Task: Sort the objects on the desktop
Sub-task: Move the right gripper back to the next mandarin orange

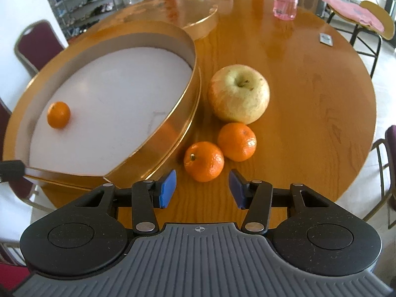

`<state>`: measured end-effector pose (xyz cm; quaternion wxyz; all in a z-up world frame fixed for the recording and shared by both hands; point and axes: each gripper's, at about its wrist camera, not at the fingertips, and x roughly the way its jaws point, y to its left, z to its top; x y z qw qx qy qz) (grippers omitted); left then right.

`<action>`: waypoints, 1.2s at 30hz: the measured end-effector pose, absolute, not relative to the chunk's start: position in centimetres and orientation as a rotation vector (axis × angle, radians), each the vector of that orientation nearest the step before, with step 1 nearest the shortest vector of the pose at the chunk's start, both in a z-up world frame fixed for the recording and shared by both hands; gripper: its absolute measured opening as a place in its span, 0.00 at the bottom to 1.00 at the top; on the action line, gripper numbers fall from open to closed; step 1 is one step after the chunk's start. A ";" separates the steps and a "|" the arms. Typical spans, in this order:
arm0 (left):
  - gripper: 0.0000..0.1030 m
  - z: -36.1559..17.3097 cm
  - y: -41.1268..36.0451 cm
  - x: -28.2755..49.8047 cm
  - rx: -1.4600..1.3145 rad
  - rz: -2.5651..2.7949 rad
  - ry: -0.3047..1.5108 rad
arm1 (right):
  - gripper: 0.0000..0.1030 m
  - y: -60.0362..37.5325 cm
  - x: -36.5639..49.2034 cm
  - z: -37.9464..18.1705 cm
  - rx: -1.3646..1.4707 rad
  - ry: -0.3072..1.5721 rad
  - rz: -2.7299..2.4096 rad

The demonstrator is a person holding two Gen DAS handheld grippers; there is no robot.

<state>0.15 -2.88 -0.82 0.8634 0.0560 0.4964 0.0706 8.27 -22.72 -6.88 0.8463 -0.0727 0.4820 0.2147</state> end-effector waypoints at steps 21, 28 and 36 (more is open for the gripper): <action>0.98 -0.6 -1.5 -0.7 0.073 0.204 1.053 | 0.41 -21.6 9.1 -8.5 -0.167 1.113 0.432; 0.98 -0.4 0.4 -1.6 0.020 0.247 1.034 | 0.34 -23.2 8.3 -2.4 -0.073 1.008 0.433; 0.98 -0.7 2.7 -2.9 -0.040 0.311 1.035 | 0.00 -16.4 10.1 1.4 -0.120 0.862 0.627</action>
